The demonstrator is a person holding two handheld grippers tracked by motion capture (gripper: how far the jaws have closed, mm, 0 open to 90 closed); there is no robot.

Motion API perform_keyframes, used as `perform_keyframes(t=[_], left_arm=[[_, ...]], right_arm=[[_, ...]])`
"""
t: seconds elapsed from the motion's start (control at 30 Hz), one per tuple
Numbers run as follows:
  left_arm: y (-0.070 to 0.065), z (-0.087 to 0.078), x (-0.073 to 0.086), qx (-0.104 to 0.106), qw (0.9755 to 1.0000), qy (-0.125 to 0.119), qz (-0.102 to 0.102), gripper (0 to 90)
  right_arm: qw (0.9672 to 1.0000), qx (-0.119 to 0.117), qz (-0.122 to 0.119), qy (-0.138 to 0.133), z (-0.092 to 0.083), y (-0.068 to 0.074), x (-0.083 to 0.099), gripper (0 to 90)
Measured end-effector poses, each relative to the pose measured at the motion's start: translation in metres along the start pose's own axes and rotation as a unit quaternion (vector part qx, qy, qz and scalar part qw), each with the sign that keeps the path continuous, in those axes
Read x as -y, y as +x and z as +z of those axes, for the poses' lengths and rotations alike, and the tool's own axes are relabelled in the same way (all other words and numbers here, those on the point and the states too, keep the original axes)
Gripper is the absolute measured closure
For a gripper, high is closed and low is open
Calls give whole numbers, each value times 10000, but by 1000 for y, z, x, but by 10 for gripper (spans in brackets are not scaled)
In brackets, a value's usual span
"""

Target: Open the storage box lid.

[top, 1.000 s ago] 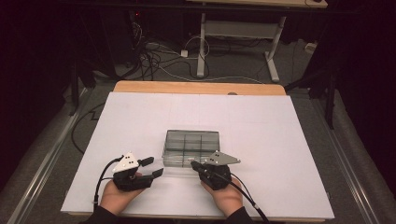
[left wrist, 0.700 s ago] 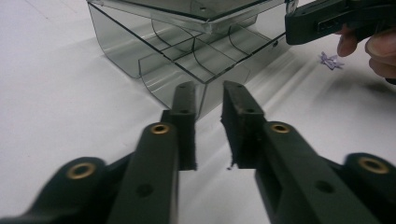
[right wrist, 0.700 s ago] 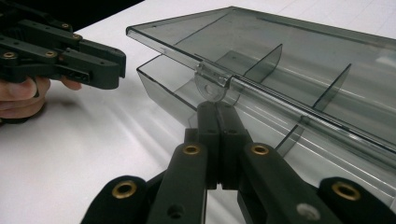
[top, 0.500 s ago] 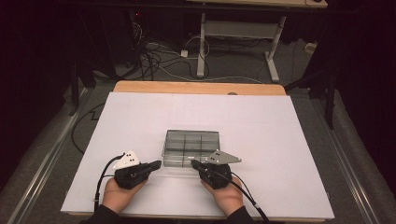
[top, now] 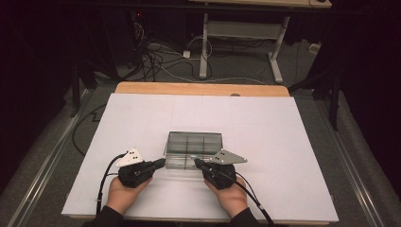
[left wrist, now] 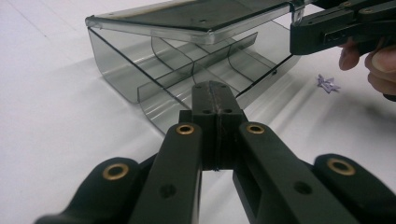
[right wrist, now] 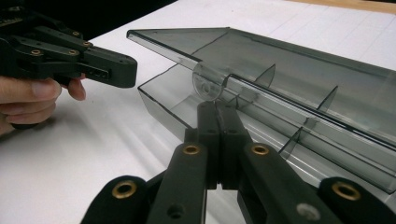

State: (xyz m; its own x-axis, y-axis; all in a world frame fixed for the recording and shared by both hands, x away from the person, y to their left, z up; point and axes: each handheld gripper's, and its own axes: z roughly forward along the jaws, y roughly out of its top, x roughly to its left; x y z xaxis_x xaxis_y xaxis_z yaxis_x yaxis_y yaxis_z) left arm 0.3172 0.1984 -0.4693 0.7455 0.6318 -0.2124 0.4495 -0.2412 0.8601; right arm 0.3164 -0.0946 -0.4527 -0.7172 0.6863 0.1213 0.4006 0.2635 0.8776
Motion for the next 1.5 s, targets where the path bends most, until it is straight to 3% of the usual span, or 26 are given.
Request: perform_keyframes(t=[0.13, 0.27, 0.73, 0.93, 1.13, 1.23, 1.5], left_arm=[[-4, 7, -6, -35, 9999, 70, 72, 885], [-2, 13, -8, -13, 10000, 25, -10, 885], [0, 12, -9, 13, 10000, -31, -12, 884], [0, 10, -9, 20, 10000, -58, 12, 885], [2, 10, -9, 27, 10000, -71, 29, 884], [2, 10, -9, 29, 10000, -81, 22, 884], [1, 11, -10, 45, 9999, -76, 50, 884]], right_arm=[[10000, -9, -1, 7, 0, -1, 0, 900], [10000, 2, 7, -4, -1, -1, 0, 900], [9999, 48, -29, 92, -4, -1, 6, 900], [9992, 241, -165, 278, -20, -8, 18, 900], [9976, 460, 22, 510, -36, -27, 37, 900], [9970, 526, 144, 549, -37, -33, 40, 900], [9956, 650, 90, 673, -32, -32, 41, 900]])
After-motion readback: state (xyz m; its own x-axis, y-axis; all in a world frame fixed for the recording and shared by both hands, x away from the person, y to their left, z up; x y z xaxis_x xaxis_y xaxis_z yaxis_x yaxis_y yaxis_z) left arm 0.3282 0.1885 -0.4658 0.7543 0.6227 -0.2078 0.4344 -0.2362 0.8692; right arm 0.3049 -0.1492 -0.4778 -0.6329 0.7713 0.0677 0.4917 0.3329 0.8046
